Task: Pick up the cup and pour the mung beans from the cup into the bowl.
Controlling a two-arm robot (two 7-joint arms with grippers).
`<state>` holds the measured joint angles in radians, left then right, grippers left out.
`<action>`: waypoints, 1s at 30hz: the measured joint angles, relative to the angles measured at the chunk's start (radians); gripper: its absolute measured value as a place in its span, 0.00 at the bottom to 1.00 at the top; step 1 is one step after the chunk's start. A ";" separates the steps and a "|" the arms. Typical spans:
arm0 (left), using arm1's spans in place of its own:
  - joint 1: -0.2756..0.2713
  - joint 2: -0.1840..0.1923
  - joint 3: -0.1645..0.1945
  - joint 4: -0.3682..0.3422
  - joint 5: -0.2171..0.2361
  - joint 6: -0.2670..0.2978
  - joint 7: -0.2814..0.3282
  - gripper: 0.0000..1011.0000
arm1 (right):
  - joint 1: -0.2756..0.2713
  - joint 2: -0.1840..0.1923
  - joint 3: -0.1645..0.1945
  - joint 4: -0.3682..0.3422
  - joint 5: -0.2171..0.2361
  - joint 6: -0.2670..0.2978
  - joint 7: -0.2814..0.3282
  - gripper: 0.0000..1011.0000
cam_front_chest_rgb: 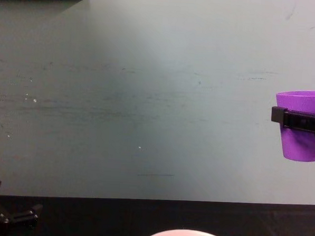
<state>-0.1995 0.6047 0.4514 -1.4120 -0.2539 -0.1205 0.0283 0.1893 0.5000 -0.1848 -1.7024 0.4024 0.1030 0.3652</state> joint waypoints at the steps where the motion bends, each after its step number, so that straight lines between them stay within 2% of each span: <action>1: 0.000 0.000 0.000 0.000 0.000 0.000 0.000 0.99 | 0.000 0.000 0.000 0.000 0.000 0.000 0.000 0.73; 30: 0.000 0.000 0.000 0.000 0.000 0.000 0.000 0.99 | 0.000 -0.002 -0.001 0.002 -0.002 -0.003 0.000 0.73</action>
<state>-0.1995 0.6047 0.4514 -1.4120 -0.2539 -0.1205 0.0283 0.1889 0.4984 -0.1855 -1.7003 0.4007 0.1001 0.3652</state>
